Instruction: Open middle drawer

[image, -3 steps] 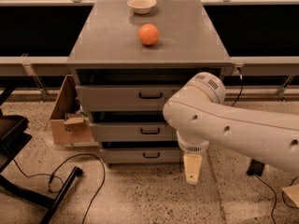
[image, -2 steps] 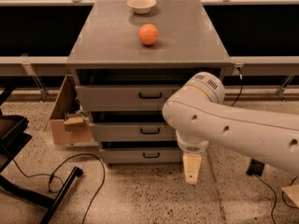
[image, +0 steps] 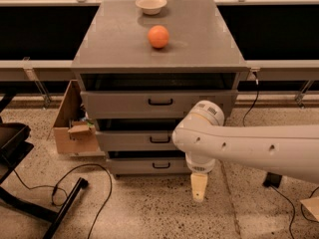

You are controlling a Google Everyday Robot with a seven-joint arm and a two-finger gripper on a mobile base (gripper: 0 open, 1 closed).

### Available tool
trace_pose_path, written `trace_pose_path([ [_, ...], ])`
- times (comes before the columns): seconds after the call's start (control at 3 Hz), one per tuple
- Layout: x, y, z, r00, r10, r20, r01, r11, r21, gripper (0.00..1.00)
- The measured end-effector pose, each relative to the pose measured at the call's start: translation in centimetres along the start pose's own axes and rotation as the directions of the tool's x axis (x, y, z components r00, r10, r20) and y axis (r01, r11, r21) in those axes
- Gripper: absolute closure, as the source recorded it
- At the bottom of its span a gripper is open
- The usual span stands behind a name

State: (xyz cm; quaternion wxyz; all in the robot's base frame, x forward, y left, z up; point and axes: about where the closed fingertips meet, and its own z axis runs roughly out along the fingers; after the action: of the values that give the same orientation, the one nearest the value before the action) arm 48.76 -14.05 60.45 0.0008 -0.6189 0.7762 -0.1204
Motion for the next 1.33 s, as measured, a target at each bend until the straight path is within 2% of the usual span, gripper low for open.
trace_pose_path([
  [0.33,-1.0,-2.1,5.5,1.000,0.016,0.014,-0.016,0.9996,0.024,0.00],
  [0.67,-2.1,-5.2,9.3,0.999,0.004,0.043,-0.006,0.9976,0.069,0.00],
  [1.33,-4.4,-11.2,13.5,0.991,-0.014,0.130,-0.004,0.9910,0.133,0.00],
])
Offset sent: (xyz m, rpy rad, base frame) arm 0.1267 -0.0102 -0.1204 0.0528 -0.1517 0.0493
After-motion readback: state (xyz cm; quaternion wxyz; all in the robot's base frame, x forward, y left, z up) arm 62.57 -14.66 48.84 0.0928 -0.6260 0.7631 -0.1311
